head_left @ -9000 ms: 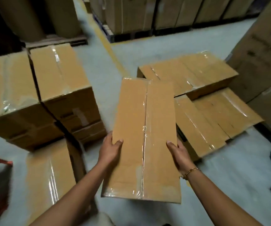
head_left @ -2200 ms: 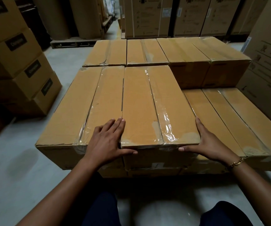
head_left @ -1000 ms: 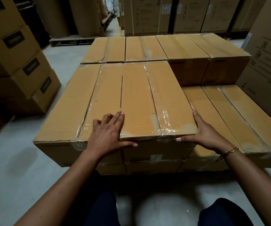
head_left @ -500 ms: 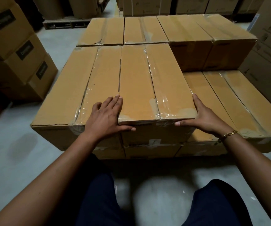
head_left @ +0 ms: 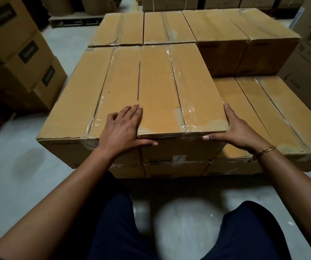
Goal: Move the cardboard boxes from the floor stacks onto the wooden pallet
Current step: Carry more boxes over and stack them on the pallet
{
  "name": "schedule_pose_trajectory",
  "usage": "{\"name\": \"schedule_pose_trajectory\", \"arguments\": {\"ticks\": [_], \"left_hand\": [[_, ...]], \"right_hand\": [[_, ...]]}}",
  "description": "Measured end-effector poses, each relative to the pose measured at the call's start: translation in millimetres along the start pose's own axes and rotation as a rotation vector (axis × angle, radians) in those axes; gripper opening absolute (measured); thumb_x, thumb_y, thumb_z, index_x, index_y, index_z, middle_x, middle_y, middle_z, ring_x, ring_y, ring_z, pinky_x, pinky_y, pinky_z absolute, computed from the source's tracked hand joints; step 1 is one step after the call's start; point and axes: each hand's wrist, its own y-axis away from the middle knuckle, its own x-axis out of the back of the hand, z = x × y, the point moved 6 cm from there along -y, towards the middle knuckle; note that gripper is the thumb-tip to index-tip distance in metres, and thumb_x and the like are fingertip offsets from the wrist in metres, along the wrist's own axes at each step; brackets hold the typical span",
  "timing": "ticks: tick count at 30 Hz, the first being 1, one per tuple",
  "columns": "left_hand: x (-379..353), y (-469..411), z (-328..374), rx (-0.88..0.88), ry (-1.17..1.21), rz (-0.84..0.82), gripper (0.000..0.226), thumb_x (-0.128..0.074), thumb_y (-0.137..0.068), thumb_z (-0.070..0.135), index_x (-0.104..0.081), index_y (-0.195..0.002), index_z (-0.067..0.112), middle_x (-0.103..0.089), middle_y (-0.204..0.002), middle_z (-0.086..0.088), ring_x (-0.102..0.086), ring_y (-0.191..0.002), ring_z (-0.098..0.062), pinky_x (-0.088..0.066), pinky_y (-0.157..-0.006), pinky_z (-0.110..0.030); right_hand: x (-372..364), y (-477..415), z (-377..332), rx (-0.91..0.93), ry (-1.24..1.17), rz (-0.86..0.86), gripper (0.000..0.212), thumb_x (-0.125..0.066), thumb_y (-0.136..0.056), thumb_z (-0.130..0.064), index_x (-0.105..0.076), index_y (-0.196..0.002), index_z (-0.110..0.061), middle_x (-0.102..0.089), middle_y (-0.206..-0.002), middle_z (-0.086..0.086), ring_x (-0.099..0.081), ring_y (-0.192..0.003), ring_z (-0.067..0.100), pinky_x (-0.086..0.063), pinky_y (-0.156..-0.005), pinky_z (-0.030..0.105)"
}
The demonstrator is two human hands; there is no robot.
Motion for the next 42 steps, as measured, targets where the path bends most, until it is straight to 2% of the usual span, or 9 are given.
{"name": "schedule_pose_trajectory", "arguments": {"ticks": [5,8,11,16,19,22,26,29,42], "left_hand": [[-2,0,-2,-0.01,0.005,0.005,0.132,-0.023,-0.063,0.106,-0.016,-0.16,0.017,-0.018,-0.169,-0.001,-0.019,-0.154,-0.022,-0.028,-0.116,-0.05],[-1,0,-3,-0.023,0.054,-0.016,0.132,-0.019,-0.063,0.106,-0.011,-0.162,0.019,-0.012,-0.17,-0.001,-0.014,-0.155,-0.021,-0.021,-0.119,-0.05],[3,-4,-5,-0.007,0.153,-0.033,0.126,-0.01,-0.068,0.103,-0.01,-0.163,0.022,-0.01,-0.171,0.001,-0.013,-0.155,-0.02,-0.017,-0.12,-0.051],[16,-26,-17,0.059,0.314,0.023,0.105,-0.007,-0.081,0.09,-0.018,-0.162,0.024,-0.014,-0.17,0.001,-0.012,-0.155,-0.017,-0.012,-0.122,-0.048],[33,-36,-21,0.098,0.384,0.031,0.099,-0.011,-0.084,0.086,-0.024,-0.161,0.024,-0.017,-0.17,0.001,-0.012,-0.155,-0.017,-0.013,-0.122,-0.047],[62,-38,-27,0.127,0.407,0.042,0.093,-0.016,-0.088,0.082,-0.028,-0.16,0.023,-0.02,-0.169,0.0,-0.015,-0.155,-0.018,-0.016,-0.122,-0.047],[115,-34,-43,0.158,0.419,0.02,0.089,-0.019,-0.092,0.079,-0.025,-0.161,0.024,-0.019,-0.169,0.0,-0.016,-0.155,-0.019,-0.017,-0.122,-0.047],[161,-27,-60,0.197,0.452,0.012,0.088,-0.02,-0.092,0.08,-0.025,-0.161,0.026,-0.02,-0.169,0.001,-0.016,-0.155,-0.018,-0.017,-0.122,-0.046],[377,57,-163,0.512,0.733,-0.028,0.085,-0.03,-0.091,0.079,-0.025,-0.159,0.029,-0.03,-0.165,0.005,-0.025,-0.151,-0.016,-0.021,-0.12,-0.044]], "right_hand": [[1,0,0,-0.001,0.009,-0.012,0.161,-0.078,-0.037,-0.089,0.007,-0.162,-0.032,-0.013,-0.17,-0.001,-0.026,-0.152,0.025,-0.029,-0.123,0.046],[2,1,-3,-0.001,-0.002,-0.032,0.148,-0.082,-0.054,-0.075,0.008,-0.162,-0.028,-0.006,-0.171,-0.004,-0.021,-0.153,0.022,-0.024,-0.12,0.037],[6,1,-7,-0.022,0.009,-0.018,0.138,-0.068,-0.063,-0.086,0.004,-0.163,-0.026,-0.001,-0.171,-0.004,-0.012,-0.156,0.022,-0.018,-0.122,0.04],[21,-13,-34,0.013,0.152,0.158,0.105,-0.049,-0.084,-0.076,-0.005,-0.164,-0.024,-0.004,-0.171,-0.003,-0.011,-0.156,0.021,-0.016,-0.122,0.047],[30,-23,-59,0.067,0.161,0.127,0.088,-0.039,-0.096,-0.072,-0.009,-0.163,-0.024,-0.006,-0.171,-0.004,-0.012,-0.156,0.02,-0.017,-0.125,0.053],[38,-26,-90,0.076,0.169,0.076,0.076,-0.035,-0.102,-0.061,-0.011,-0.163,-0.024,-0.008,-0.17,-0.006,-0.009,-0.156,0.016,-0.013,-0.125,0.048],[55,-20,-141,0.086,0.186,0.012,0.076,-0.033,-0.101,-0.061,-0.009,-0.163,-0.025,-0.007,-0.17,-0.007,-0.008,-0.156,0.014,-0.009,-0.122,0.042],[69,-10,-183,0.093,0.188,-0.049,0.078,-0.033,-0.099,-0.063,-0.007,-0.163,-0.026,-0.006,-0.17,-0.008,-0.007,-0.156,0.013,-0.008,-0.123,0.043],[133,53,-416,0.131,0.036,-0.255,0.078,-0.035,-0.097,-0.068,-0.013,-0.162,-0.031,-0.012,-0.169,-0.011,-0.013,-0.155,0.01,-0.017,-0.126,0.043]]}}
